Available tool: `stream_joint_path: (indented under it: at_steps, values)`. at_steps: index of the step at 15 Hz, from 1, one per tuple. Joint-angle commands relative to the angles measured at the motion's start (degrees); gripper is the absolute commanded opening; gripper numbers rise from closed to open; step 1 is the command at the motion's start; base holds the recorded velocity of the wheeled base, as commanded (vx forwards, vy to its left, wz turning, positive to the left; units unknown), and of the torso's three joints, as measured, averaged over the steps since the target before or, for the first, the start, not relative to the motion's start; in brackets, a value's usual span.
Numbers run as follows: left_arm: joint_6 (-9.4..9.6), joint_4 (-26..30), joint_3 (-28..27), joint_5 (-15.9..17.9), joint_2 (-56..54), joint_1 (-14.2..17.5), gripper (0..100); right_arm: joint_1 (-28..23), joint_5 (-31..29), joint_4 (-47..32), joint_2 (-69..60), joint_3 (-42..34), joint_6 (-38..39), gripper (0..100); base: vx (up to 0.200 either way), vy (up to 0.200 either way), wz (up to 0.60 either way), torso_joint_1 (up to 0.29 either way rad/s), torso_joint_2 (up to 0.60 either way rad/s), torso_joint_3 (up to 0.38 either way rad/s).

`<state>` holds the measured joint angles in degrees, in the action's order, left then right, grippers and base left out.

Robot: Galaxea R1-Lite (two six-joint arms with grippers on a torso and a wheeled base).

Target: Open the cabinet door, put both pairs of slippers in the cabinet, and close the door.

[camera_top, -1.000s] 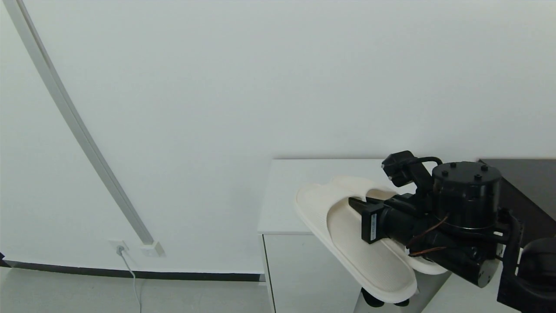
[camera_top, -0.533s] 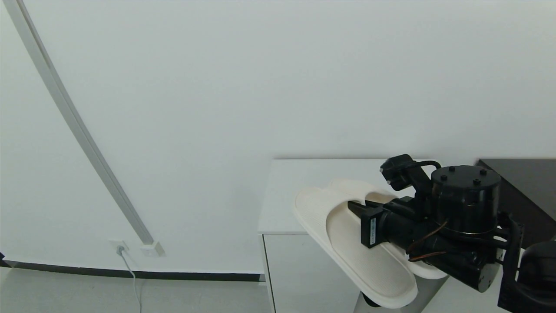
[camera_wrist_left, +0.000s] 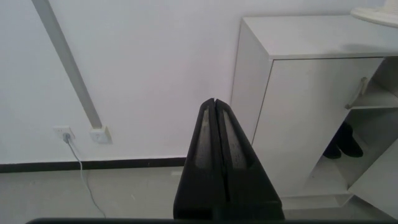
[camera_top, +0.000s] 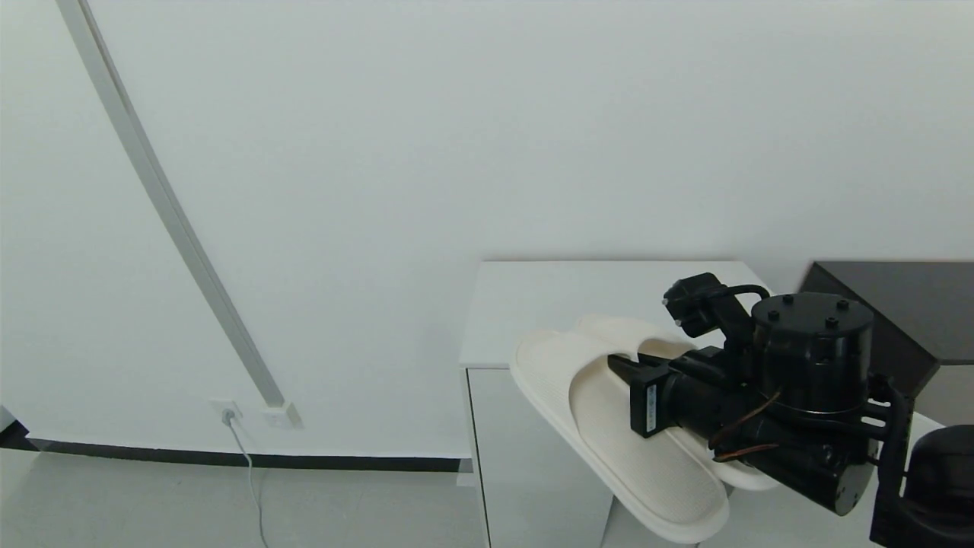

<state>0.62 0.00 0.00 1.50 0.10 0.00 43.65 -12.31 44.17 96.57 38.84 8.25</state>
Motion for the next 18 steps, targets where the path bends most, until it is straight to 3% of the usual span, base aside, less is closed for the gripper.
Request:
stream_joint_path:
  at_steps: [1, 13, 18]
  values:
    - [-0.01, 0.00, 0.00, -0.01, -0.01, 0.00, 0, 0.03, 0.01, -0.05, 0.46, 0.10, -0.08, 0, 0.000, 0.000, 0.00, 0.000, 0.00, 0.000]
    - [0.08, 0.09, 0.00, -0.01, -0.01, 0.00, 0, 0.55, -1.13, -0.13, 0.46, -0.34, -0.17, 0, 0.000, 0.000, 0.00, 0.000, 0.00, 0.000]
    - [0.17, 0.00, 0.00, -0.01, -0.01, 0.00, 0, 0.55, -1.49, -0.13, 0.46, -0.43, -0.17, 0, 0.000, -0.200, 0.00, 0.001, 0.01, 0.002]
